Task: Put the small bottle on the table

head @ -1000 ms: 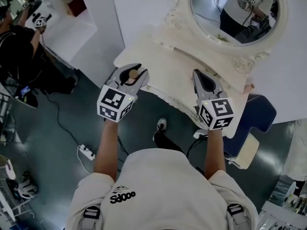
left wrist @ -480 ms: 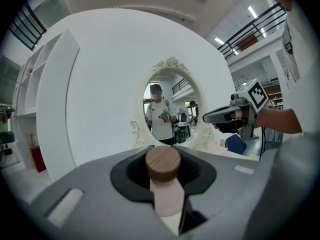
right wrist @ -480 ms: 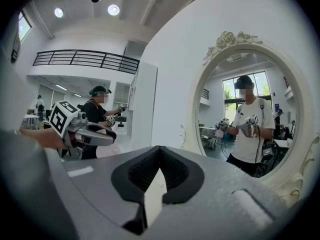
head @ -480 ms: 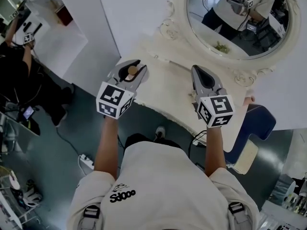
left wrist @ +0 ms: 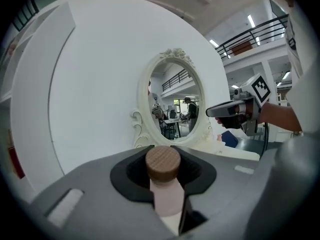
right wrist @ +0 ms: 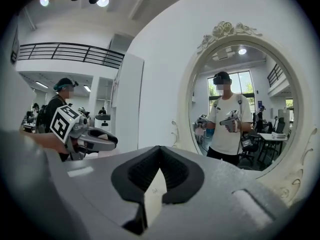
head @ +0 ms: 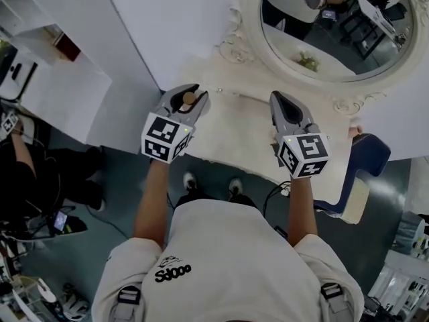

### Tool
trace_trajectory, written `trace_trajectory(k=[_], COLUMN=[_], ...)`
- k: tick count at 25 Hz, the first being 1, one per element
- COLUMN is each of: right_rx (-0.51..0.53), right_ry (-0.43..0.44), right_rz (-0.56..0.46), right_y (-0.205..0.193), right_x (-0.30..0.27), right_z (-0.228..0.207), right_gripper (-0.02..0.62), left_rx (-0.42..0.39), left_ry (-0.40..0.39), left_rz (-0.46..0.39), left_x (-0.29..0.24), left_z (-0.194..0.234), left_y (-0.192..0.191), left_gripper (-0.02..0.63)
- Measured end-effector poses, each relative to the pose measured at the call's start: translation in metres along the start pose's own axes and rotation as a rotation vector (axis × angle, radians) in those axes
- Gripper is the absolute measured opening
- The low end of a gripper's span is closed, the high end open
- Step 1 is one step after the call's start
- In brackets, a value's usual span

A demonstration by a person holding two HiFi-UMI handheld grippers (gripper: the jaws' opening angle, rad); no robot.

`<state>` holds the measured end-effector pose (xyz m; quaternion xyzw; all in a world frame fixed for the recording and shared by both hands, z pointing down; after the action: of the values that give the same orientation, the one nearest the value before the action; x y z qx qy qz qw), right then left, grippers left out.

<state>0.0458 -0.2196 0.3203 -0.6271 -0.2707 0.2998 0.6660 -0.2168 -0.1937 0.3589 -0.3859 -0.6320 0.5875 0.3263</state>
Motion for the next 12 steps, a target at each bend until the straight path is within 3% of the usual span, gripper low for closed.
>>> trace_trajectory(k=[12], right_rx=[-0.040], right_ry=[-0.134], right_rz=[0.130], right_y=[-0.031], right_x=[-0.047], right_z=[0.012], right_gripper=[0.002], left_rx=[0.094], left_ry=[-0.136], left_rz=[0.107], left_x=[-0.055], left_z=[0.057], left_y=[-0.083], left_gripper=[0.118])
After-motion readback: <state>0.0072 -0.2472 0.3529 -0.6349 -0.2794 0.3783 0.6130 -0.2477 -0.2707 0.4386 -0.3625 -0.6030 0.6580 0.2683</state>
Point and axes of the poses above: the fingertips, and each gripper's own axes: x backward along the fingers, z to its left, y out of its top, the point moved 9 cm from there along x, backward along the fingers, and after that the axes turned 9 degrees about -z, right-handed, at the moved point
